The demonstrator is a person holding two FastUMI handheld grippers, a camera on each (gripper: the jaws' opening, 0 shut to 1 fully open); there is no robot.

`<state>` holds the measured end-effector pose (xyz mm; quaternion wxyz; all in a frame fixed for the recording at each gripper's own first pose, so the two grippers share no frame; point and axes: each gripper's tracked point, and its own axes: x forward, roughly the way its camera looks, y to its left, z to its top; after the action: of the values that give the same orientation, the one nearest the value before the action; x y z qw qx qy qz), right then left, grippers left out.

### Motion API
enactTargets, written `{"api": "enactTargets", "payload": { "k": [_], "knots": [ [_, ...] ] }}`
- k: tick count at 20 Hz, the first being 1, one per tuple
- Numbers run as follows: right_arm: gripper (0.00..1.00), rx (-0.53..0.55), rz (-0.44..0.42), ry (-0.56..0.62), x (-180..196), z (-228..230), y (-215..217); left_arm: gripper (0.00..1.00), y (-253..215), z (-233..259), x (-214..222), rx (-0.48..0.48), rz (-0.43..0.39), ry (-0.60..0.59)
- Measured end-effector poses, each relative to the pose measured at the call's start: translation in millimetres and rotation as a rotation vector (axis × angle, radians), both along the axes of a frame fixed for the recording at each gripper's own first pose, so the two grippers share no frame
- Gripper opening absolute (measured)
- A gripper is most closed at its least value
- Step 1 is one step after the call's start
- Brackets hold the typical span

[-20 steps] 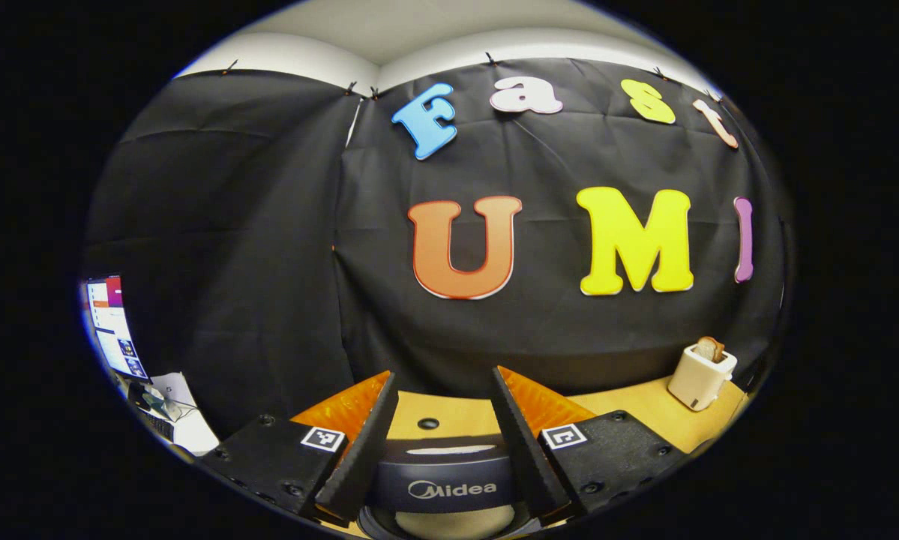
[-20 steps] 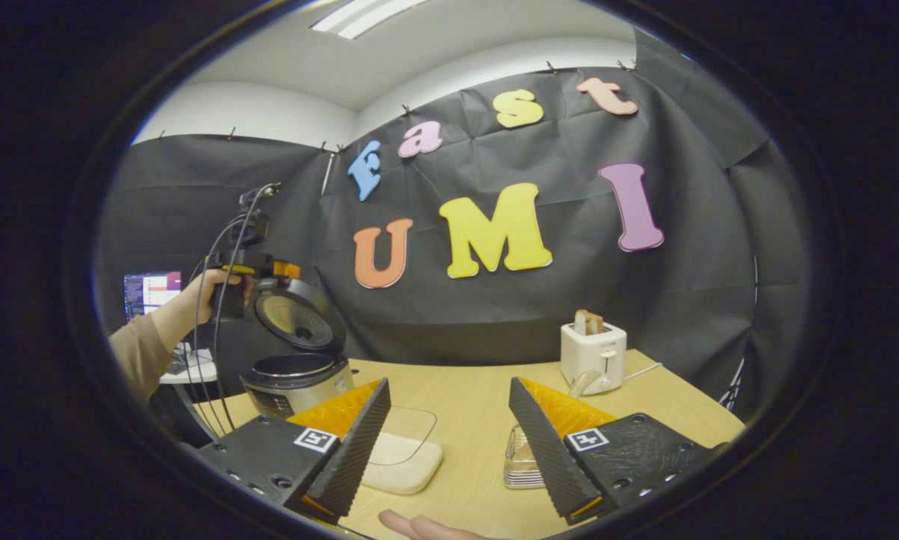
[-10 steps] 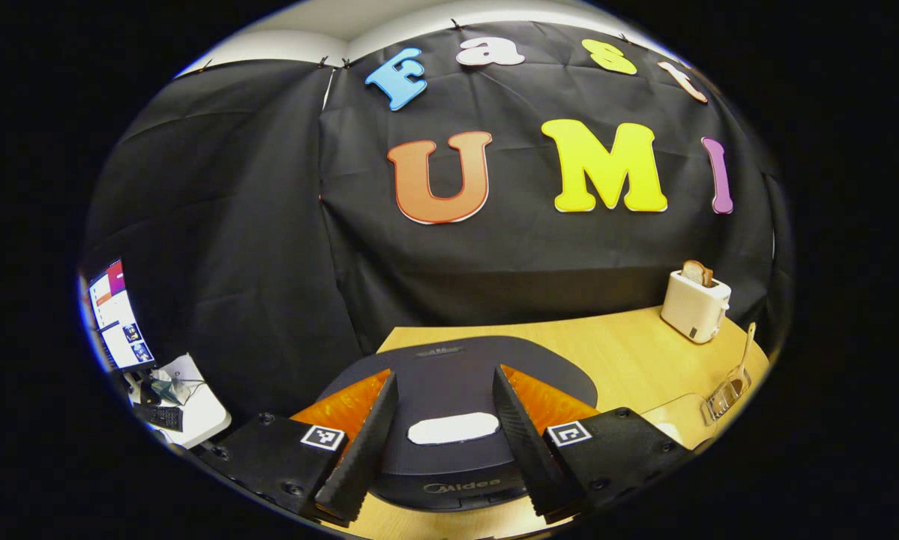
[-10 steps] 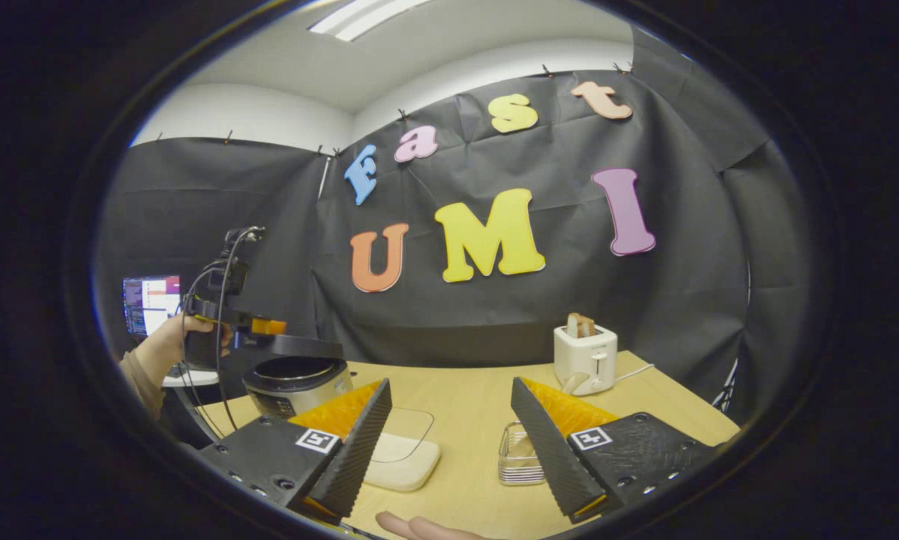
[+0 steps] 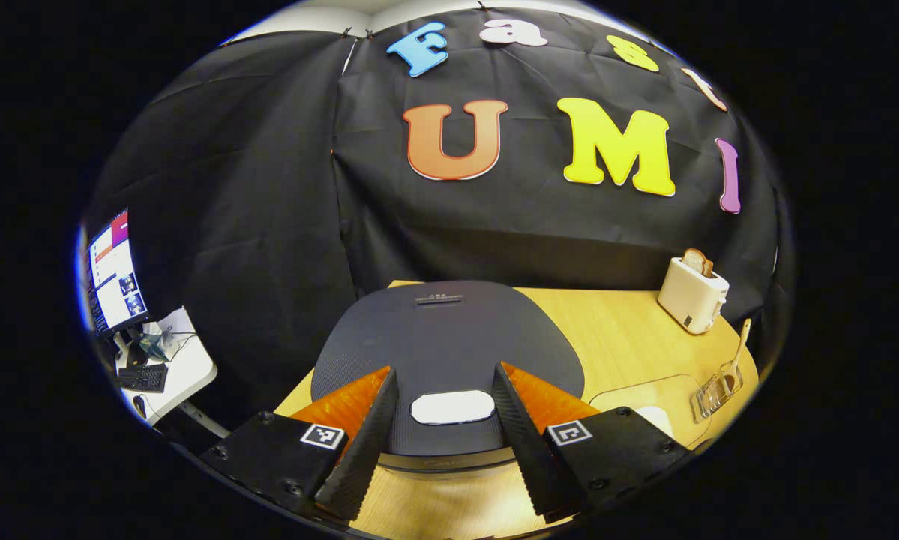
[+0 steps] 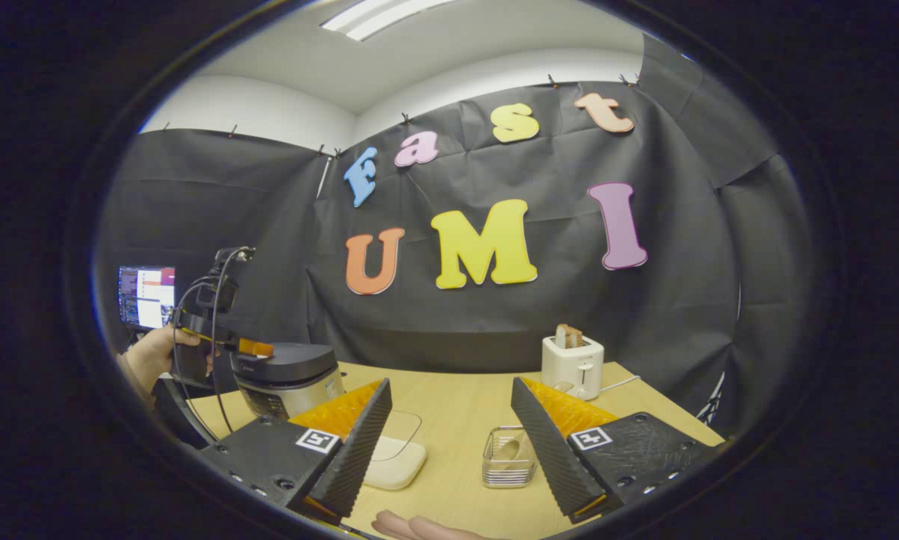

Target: Close the left gripper, press the button to open the rice cooker; take a wooden spoon from the chopstick holder with the right hand, scoop a spoonful of rice and pour it into the rice cooker, then put the wooden spoon back into the chopstick holder.

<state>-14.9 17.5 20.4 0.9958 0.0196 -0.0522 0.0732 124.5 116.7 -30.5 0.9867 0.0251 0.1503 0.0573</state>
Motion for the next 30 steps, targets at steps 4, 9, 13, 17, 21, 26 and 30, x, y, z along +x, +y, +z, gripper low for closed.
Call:
{"api": "enactTargets", "payload": {
  "k": [4, 9, 13, 17, 21, 26, 30],
  "knots": [
    [0.95, -0.010, 0.009, -0.007, -6, 1, 3, 0.82, -2, -2, -12, -0.005, 0.017, -0.032],
    [0.91, -0.020, 0.013, -0.012, -8, 2, 7, 0.80, -3, -7, -13, 0.025, 0.038, -0.129],
    [0.96, -0.022, 0.018, 0.000, -7, -2, 10, 0.77, -3, -6, -14, 0.021, 0.055, -0.208],
    [0.95, -0.012, 0.020, 0.015, -4, -4, 9, 0.76, -8, -1, -18, 0.030, 0.048, -0.244],
    [0.96, -0.010, -0.012, 0.005, -4, 0, 3, 0.75, -28, 22, -37, 0.036, 0.034, -0.302],
    [0.96, -0.014, -0.011, 0.014, -14, -2, 6, 0.75, -86, 28, -60, -0.050, -0.085, -0.255],
    [0.96, -0.025, -0.028, 0.010, -22, -2, -1, 0.75, -129, 29, -83, -0.065, -0.170, -0.241]
  ]
}}
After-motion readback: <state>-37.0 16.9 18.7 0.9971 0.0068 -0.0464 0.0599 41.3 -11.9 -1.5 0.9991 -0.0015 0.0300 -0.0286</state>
